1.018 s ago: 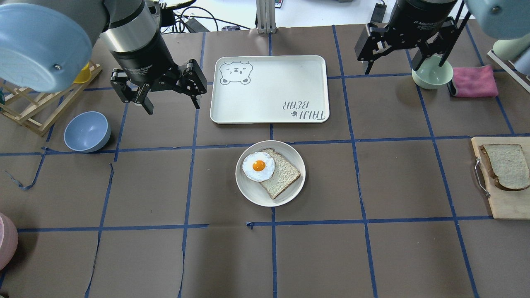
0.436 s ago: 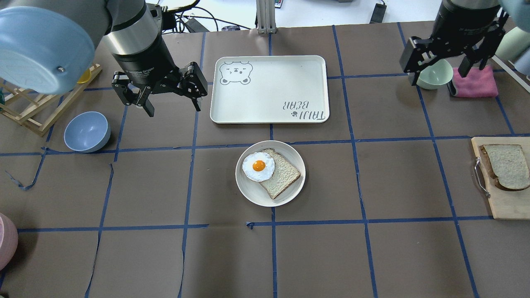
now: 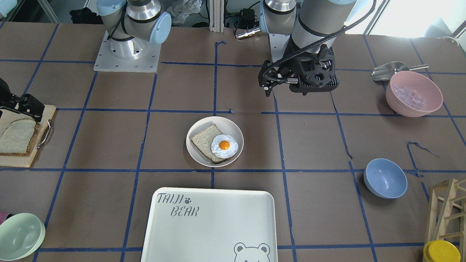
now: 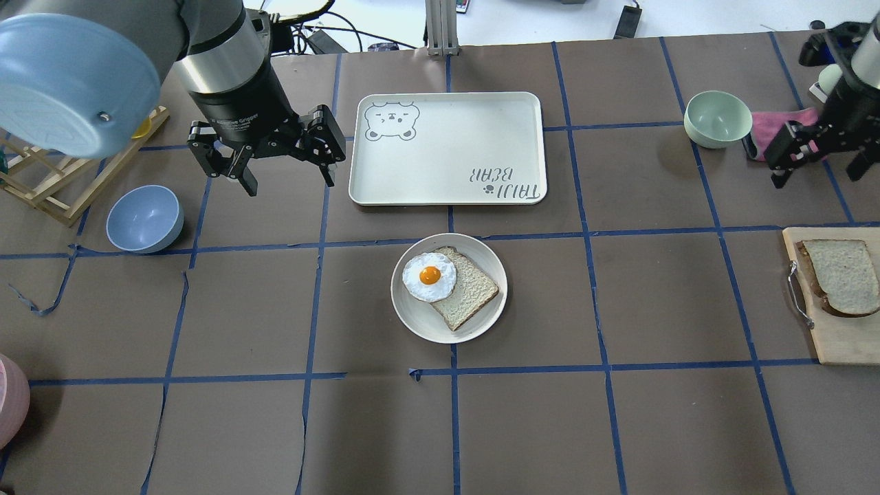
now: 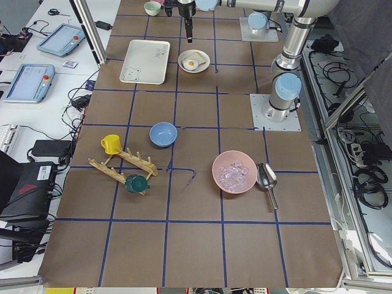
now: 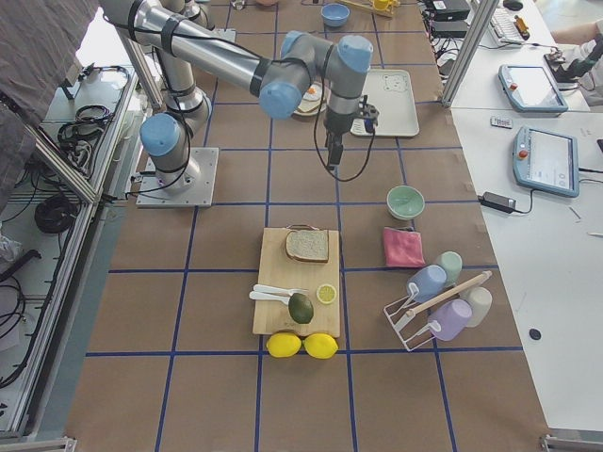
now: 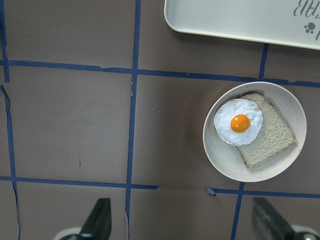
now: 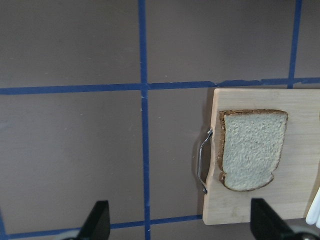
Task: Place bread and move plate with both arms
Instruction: 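Move the right gripper to the bread slice on the wooden board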
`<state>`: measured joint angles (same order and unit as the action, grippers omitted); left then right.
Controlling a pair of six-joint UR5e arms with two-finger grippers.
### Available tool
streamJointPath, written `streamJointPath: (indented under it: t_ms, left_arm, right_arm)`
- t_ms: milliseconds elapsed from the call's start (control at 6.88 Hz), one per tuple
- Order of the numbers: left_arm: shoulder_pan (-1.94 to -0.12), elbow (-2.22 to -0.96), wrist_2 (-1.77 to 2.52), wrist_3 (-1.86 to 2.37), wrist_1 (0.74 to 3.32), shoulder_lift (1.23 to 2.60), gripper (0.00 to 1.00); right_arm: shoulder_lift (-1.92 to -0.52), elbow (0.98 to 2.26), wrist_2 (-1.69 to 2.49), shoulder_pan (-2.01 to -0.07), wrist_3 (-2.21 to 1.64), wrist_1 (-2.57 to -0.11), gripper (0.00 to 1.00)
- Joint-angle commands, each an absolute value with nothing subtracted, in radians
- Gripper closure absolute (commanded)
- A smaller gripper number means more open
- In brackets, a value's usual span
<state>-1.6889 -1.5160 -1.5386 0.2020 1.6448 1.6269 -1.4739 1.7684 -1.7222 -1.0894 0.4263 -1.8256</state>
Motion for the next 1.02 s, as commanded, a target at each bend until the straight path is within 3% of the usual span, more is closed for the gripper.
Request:
streamJointPath:
  t_ms: [0, 582, 873]
  left_arm:
    - [-1.689, -1.516, -1.539, 0.204, 1.646, 1.628, 0.00]
    - [-1.689, -1.516, -1.539, 0.201, 1.644, 1.628, 0.00]
    - [-1.689, -1.516, -1.539, 0.201, 1.644, 1.628, 0.00]
  right_arm:
    - [-1.429, 1.975, -1.721, -0.942, 0.511, -2.120, 0.00]
    - [-1.286, 1.999, -1.729, -0.911, 0.673, -2.281, 0.00]
    - [-1.244, 1.997, -1.730, -0.911, 0.721, -2.324, 0.14]
